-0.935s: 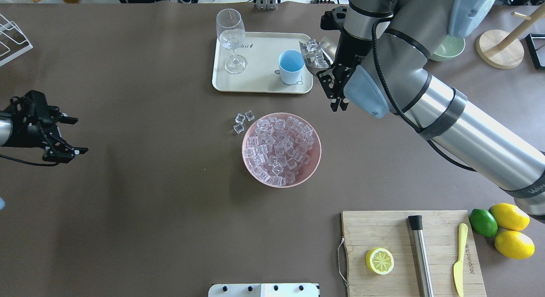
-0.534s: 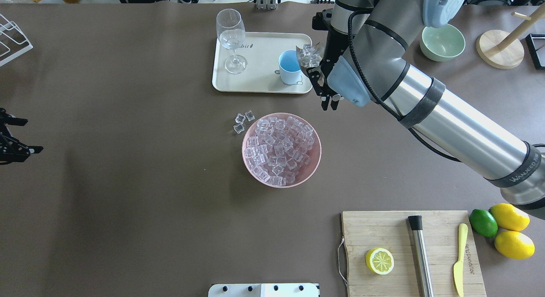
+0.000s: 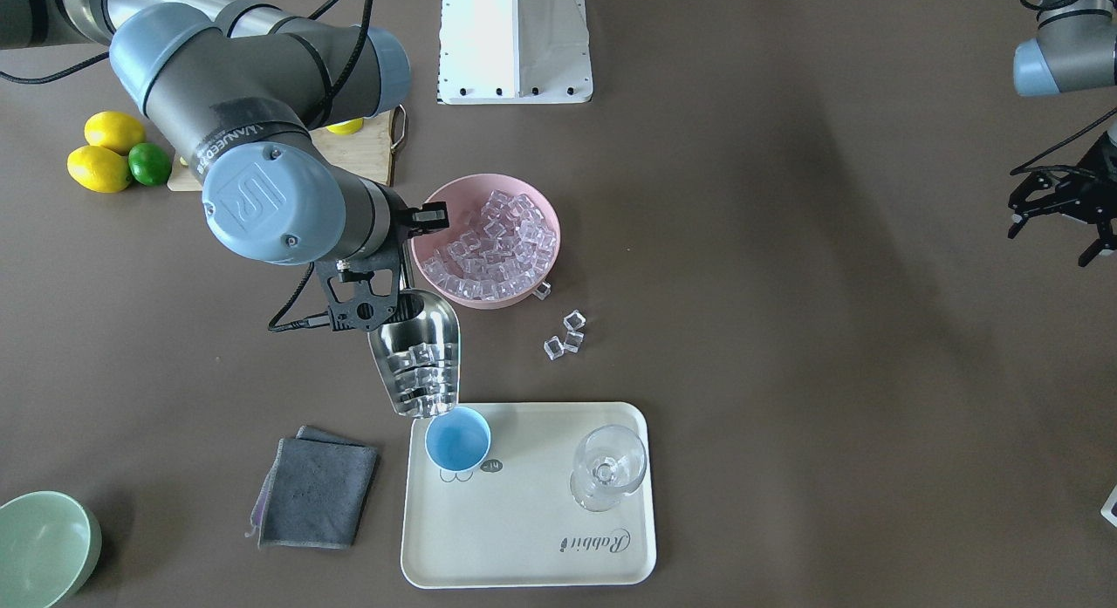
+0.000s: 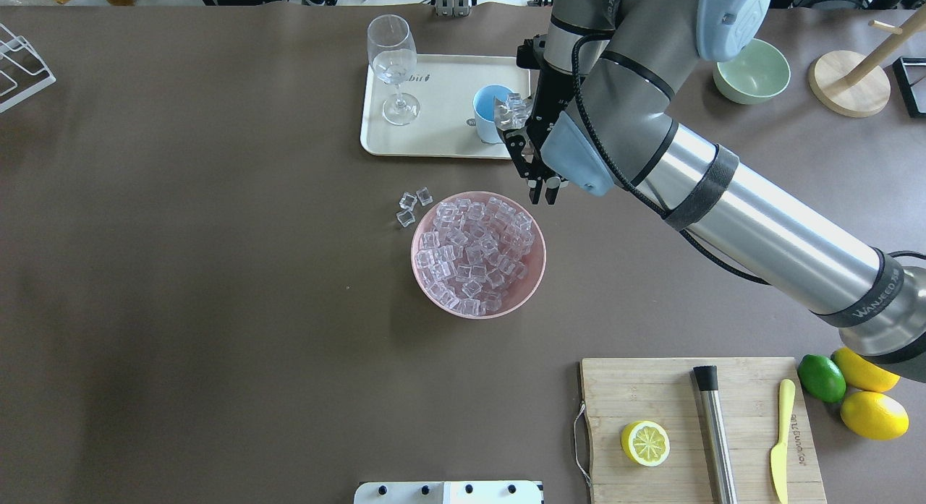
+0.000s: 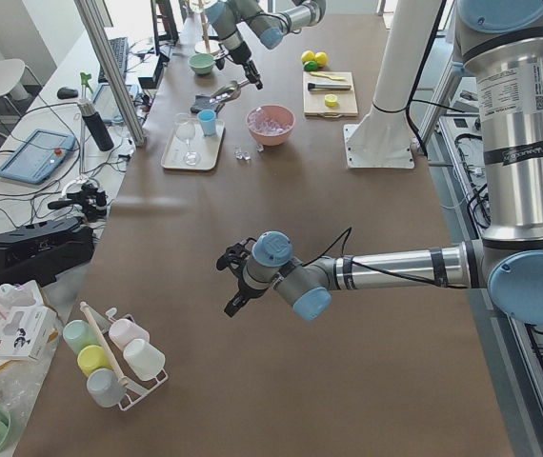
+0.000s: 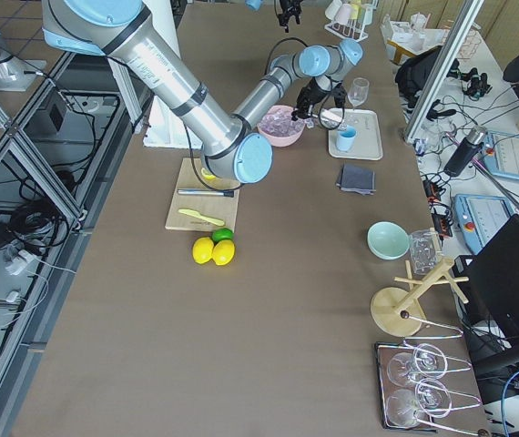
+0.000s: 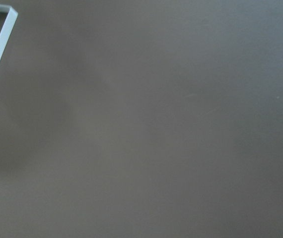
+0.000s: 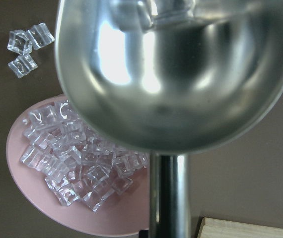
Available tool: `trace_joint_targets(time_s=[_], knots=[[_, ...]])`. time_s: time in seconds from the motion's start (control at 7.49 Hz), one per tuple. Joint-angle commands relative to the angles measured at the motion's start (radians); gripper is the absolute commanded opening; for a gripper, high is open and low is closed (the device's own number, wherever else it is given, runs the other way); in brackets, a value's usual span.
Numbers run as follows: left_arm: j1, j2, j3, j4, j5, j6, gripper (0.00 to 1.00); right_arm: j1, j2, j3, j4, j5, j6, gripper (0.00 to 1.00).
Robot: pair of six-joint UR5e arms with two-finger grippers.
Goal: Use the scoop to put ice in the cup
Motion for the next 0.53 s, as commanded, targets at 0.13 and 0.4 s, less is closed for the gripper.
trace_joint_targets(time_s=[0.13, 0.4], knots=[[-0.060, 0.013, 0.000, 0.183, -0.010, 0.008, 0.98, -0.003, 0.044, -0.014, -0.043, 0.091, 0.004, 0.00], [-0.062, 0.010, -0.003, 0.233, -0.014, 0.008, 0.98, -0.003, 0.032, -0.003, -0.042, 0.119, 0.004, 0.00]])
